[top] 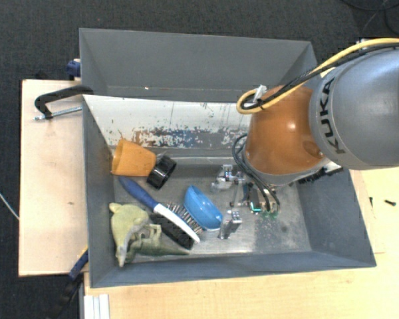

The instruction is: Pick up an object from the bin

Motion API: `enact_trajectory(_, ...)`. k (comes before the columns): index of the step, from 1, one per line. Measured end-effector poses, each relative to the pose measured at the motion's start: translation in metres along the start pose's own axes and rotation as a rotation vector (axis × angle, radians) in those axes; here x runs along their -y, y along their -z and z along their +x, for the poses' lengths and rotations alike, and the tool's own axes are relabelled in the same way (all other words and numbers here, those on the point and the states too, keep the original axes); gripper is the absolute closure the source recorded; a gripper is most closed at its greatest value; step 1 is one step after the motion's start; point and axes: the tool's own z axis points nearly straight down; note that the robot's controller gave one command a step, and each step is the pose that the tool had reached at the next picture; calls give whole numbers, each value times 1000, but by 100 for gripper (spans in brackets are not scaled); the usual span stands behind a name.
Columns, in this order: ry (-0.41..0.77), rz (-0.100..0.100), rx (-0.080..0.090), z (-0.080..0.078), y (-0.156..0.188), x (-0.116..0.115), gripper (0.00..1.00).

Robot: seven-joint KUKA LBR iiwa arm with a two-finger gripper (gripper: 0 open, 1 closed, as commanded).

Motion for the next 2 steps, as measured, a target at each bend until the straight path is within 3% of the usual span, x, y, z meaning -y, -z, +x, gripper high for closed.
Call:
enact_trajectory(1,3,-1,4,-5,-55,-9,0)
enact_trajectory(2,0,-1,21,-9,-48,-8,100)
